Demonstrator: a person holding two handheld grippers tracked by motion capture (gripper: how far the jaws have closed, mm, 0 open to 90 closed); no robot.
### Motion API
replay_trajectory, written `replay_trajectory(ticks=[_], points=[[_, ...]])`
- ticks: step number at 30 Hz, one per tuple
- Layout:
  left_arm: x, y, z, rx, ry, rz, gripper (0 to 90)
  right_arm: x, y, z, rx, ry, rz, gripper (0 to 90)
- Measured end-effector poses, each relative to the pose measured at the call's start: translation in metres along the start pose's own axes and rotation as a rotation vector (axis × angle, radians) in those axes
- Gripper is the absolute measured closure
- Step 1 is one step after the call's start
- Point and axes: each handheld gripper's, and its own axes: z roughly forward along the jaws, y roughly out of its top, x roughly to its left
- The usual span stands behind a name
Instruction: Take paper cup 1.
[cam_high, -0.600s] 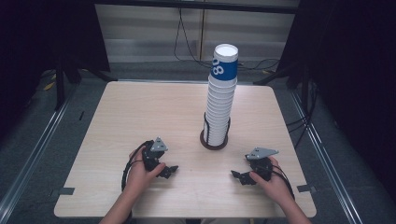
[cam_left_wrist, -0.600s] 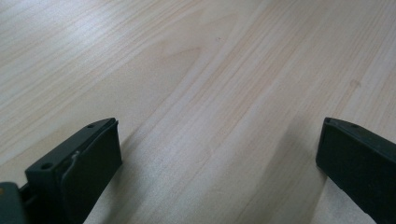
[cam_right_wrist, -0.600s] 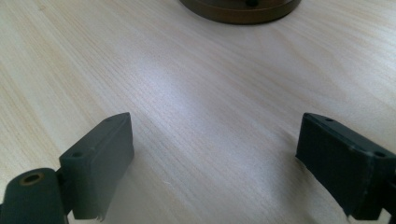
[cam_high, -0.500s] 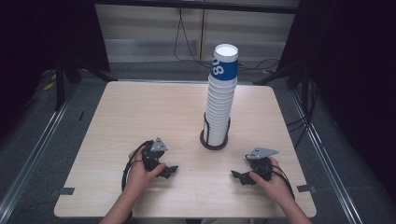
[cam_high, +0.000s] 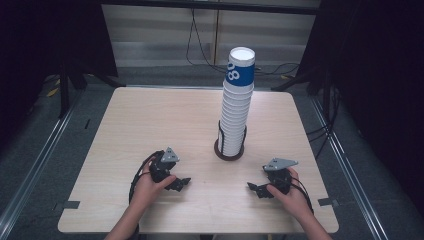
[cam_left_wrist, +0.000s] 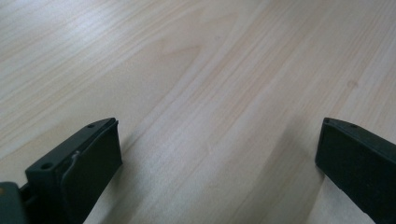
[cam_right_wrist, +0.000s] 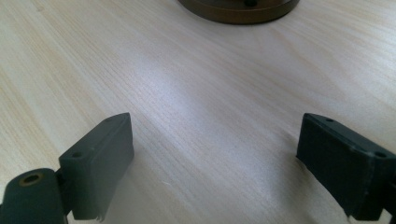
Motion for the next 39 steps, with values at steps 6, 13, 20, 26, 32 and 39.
replay_trajectory(ticks=[6,13,20,26,32,39], points=[[0.001,0.005,-0.010,0.068,-0.067,0.011,4.1,0.001,0.001,-0.003,0.024,0.030,-0.014,12.8],[0.006,0.013,-0.021,0.024,-0.124,-0.058,19.4,-0.004,0.006,-0.009,0.039,0.073,0.012,14.3],[0.007,0.033,-0.034,0.011,-0.169,-0.077,16.0,-0.012,0.024,-0.022,-0.023,0.105,0.062,15.7],[0.011,0.048,-0.041,0.029,-0.169,-0.077,16.0,-0.014,0.038,-0.024,-0.007,0.151,0.061,15.7],[0.012,0.065,-0.048,0.031,-0.188,-0.090,16.1,-0.015,0.055,-0.028,-0.022,0.161,0.037,15.1],[0.012,0.088,-0.054,0.059,-0.180,-0.056,17.1,-0.017,0.081,-0.037,-0.043,0.158,0.018,14.5]])
